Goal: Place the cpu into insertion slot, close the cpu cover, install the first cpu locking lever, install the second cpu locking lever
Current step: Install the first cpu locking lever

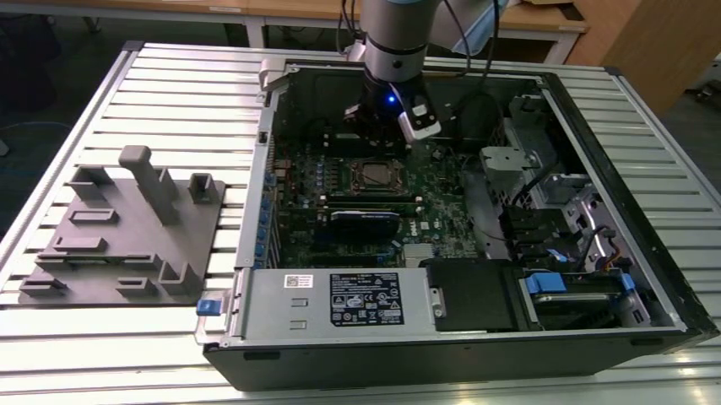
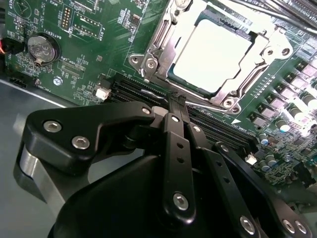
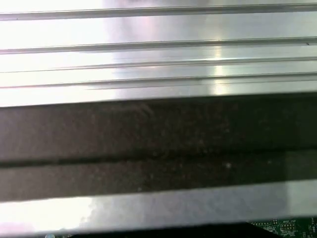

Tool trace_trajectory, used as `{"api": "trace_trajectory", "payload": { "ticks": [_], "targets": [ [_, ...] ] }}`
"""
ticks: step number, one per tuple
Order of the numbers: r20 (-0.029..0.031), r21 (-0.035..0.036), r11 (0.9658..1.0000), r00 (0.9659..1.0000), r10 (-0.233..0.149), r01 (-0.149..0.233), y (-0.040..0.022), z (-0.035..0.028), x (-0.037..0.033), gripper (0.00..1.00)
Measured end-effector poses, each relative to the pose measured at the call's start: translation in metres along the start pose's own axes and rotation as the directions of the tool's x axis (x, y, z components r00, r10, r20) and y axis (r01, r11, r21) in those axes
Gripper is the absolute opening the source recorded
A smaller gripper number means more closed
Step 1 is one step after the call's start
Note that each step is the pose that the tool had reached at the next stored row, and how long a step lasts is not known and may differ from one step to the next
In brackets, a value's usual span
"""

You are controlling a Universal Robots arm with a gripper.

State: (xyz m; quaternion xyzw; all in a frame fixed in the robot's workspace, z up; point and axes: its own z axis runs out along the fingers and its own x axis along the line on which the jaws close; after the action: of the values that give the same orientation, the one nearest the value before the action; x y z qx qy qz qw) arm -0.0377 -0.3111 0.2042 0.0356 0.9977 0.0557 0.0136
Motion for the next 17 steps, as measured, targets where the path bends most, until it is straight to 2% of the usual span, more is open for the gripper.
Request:
{"api": "trace_trajectory", "payload": {
  "ticks": [8,17],
  "targets": [
    [0.0000,0.0000,1.0000,1.0000,0.000,0.000,0.0014,0.0003,-0.0056,0.10],
    [-0.0009,-0.0002,1.0000,1.0000,-0.009,0.009,0.0023,0.0004,-0.0057,0.10]
  ]
}}
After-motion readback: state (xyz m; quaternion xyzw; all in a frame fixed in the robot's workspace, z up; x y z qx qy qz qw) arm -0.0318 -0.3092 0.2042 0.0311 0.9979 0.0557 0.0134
